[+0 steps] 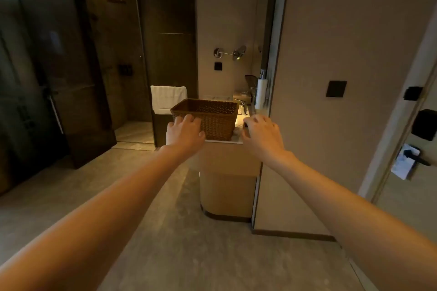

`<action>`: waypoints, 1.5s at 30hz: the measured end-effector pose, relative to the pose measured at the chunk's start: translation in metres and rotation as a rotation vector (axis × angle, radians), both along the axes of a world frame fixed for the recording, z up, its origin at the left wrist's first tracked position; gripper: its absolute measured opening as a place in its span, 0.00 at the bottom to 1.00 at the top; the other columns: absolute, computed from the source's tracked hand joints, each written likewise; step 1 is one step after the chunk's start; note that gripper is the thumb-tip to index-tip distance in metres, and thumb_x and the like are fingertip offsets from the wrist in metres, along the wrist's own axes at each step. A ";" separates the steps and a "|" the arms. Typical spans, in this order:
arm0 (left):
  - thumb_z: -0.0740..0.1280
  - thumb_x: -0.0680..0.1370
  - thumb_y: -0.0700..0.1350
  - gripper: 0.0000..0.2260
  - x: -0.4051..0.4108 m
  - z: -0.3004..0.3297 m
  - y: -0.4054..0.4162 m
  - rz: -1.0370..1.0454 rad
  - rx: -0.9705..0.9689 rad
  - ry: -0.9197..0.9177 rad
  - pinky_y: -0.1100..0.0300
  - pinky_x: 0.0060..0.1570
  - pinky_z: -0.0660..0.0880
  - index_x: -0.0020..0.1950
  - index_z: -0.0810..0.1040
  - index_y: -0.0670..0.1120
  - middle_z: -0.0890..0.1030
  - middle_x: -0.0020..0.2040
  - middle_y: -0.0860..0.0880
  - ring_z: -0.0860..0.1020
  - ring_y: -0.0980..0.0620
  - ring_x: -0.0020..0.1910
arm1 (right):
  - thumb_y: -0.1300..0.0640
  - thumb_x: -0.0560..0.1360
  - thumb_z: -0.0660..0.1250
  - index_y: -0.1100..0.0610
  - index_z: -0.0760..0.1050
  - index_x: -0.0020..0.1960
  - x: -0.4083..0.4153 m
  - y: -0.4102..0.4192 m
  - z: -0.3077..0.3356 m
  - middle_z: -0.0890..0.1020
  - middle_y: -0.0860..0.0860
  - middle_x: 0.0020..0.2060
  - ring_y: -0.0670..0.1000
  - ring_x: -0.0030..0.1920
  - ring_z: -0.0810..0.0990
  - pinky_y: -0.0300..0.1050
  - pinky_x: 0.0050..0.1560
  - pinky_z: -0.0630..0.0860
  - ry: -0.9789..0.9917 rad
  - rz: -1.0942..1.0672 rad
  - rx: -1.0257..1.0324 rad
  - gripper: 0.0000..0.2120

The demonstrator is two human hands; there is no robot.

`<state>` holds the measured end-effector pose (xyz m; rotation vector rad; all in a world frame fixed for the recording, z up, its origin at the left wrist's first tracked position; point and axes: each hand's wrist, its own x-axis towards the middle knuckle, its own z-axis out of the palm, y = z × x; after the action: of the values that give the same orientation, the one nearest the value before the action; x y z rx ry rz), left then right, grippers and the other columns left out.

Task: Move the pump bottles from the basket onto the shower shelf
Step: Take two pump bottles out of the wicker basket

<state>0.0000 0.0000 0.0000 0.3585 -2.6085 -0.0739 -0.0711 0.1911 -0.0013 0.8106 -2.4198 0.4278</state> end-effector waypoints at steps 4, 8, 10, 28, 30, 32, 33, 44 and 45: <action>0.57 0.78 0.53 0.18 -0.039 -0.023 -0.043 0.019 -0.026 -0.061 0.46 0.62 0.67 0.65 0.70 0.48 0.72 0.66 0.46 0.69 0.43 0.65 | 0.50 0.79 0.57 0.56 0.73 0.60 -0.047 -0.042 -0.038 0.76 0.54 0.58 0.56 0.62 0.71 0.53 0.59 0.68 -0.043 0.014 0.020 0.14; 0.57 0.78 0.53 0.18 -0.087 -0.034 -0.107 0.030 -0.026 -0.086 0.47 0.62 0.67 0.66 0.70 0.48 0.72 0.66 0.46 0.69 0.43 0.65 | 0.51 0.78 0.58 0.56 0.73 0.61 -0.100 -0.100 -0.054 0.76 0.55 0.59 0.56 0.64 0.70 0.55 0.61 0.67 -0.074 0.008 0.020 0.15; 0.58 0.78 0.53 0.19 -0.113 -0.031 -0.141 0.033 -0.011 -0.086 0.47 0.63 0.67 0.67 0.69 0.48 0.71 0.68 0.46 0.69 0.43 0.66 | 0.51 0.78 0.57 0.57 0.73 0.61 -0.129 -0.131 -0.048 0.76 0.55 0.59 0.56 0.63 0.71 0.55 0.61 0.68 -0.071 -0.004 0.026 0.16; 0.60 0.77 0.51 0.17 -0.387 -0.076 -0.351 -0.040 0.072 -0.082 0.48 0.61 0.68 0.64 0.72 0.49 0.74 0.65 0.47 0.71 0.44 0.64 | 0.51 0.78 0.59 0.58 0.75 0.57 -0.414 -0.314 -0.074 0.77 0.54 0.52 0.55 0.56 0.74 0.52 0.55 0.71 -0.061 -0.034 0.068 0.14; 0.59 0.77 0.51 0.17 -0.422 -0.076 -0.366 -0.040 0.071 -0.098 0.48 0.61 0.69 0.64 0.73 0.48 0.74 0.65 0.47 0.71 0.44 0.63 | 0.51 0.78 0.59 0.58 0.74 0.58 -0.453 -0.330 -0.074 0.77 0.53 0.52 0.54 0.56 0.74 0.51 0.55 0.72 -0.063 -0.032 0.081 0.14; 0.58 0.77 0.51 0.17 -0.455 -0.082 -0.380 -0.048 0.062 -0.129 0.47 0.61 0.69 0.64 0.72 0.48 0.74 0.65 0.47 0.71 0.44 0.63 | 0.51 0.78 0.58 0.58 0.73 0.60 -0.487 -0.347 -0.081 0.77 0.53 0.53 0.54 0.56 0.74 0.52 0.56 0.72 -0.087 -0.028 0.113 0.15; 0.58 0.78 0.51 0.17 -0.471 -0.085 -0.388 -0.049 0.069 -0.136 0.46 0.61 0.69 0.64 0.72 0.48 0.74 0.65 0.47 0.71 0.43 0.63 | 0.51 0.78 0.58 0.58 0.73 0.61 -0.503 -0.356 -0.086 0.77 0.53 0.54 0.54 0.56 0.74 0.52 0.56 0.72 -0.108 -0.030 0.118 0.16; 0.56 0.79 0.52 0.18 -0.661 -0.100 -0.465 -0.209 0.055 -0.195 0.47 0.65 0.64 0.66 0.70 0.47 0.73 0.66 0.46 0.69 0.44 0.65 | 0.48 0.79 0.56 0.57 0.67 0.68 -0.654 -0.420 -0.117 0.71 0.55 0.66 0.55 0.68 0.66 0.55 0.67 0.63 -0.334 -0.233 0.131 0.21; 0.57 0.78 0.51 0.18 -0.676 -0.102 -0.470 -0.236 0.049 -0.220 0.47 0.65 0.64 0.66 0.70 0.47 0.72 0.66 0.46 0.69 0.44 0.65 | 0.48 0.79 0.56 0.57 0.67 0.69 -0.662 -0.425 -0.120 0.71 0.55 0.67 0.55 0.69 0.65 0.56 0.68 0.63 -0.356 -0.259 0.137 0.21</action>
<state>-0.6762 -0.4703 -0.1024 0.0772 -2.8605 -0.1893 -0.7332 -0.2337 -0.1210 0.4958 -2.8651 0.3296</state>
